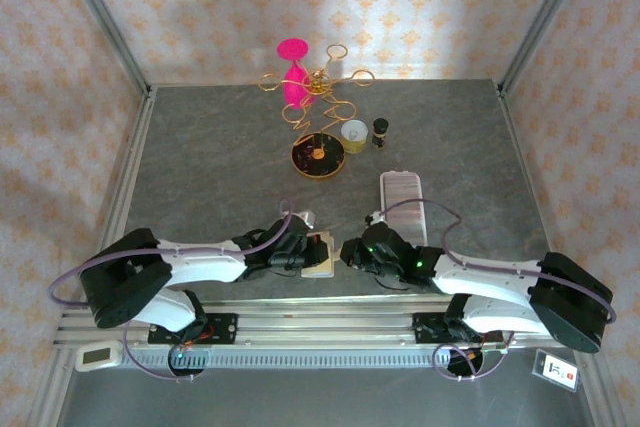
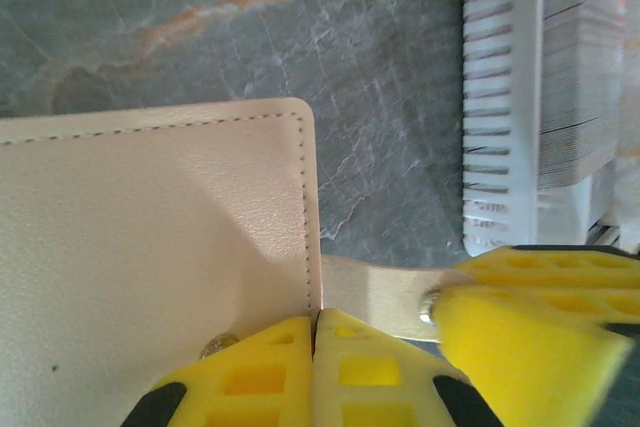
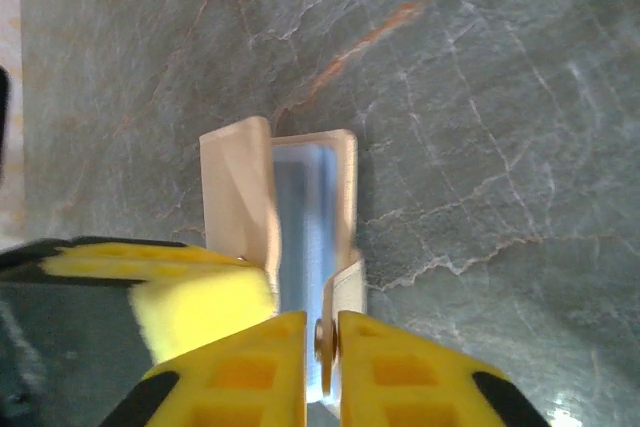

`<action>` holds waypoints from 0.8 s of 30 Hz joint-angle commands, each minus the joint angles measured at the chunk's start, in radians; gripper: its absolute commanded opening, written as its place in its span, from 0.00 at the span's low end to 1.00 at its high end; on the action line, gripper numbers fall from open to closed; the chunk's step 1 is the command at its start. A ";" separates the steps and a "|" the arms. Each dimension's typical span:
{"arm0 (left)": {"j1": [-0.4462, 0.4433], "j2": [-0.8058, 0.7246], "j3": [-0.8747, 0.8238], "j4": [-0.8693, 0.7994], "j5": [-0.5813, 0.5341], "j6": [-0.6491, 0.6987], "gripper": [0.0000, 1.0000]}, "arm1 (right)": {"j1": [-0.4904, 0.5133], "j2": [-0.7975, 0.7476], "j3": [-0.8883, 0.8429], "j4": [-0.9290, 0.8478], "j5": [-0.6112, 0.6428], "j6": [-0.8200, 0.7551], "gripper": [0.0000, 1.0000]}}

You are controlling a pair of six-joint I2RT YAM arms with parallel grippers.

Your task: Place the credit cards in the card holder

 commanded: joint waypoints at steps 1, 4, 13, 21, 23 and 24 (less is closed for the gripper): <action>-0.009 0.033 0.020 -0.021 -0.004 -0.007 0.00 | 0.002 -0.036 -0.012 -0.044 0.049 0.001 0.30; -0.010 -0.010 0.021 -0.086 -0.041 0.009 0.04 | 0.000 -0.056 -0.014 -0.064 0.050 -0.012 0.32; -0.010 -0.184 -0.016 -0.130 -0.082 -0.013 0.33 | -0.011 -0.045 0.000 -0.073 0.028 -0.042 0.37; -0.010 -0.270 -0.093 -0.152 -0.157 -0.064 0.14 | -0.029 -0.058 -0.009 -0.103 0.046 -0.033 0.36; -0.010 -0.285 -0.108 -0.134 -0.160 -0.070 0.12 | -0.032 -0.064 -0.012 -0.111 0.052 -0.032 0.38; -0.010 -0.292 -0.113 -0.126 -0.164 -0.074 0.11 | -0.033 -0.068 -0.017 -0.112 0.054 -0.030 0.38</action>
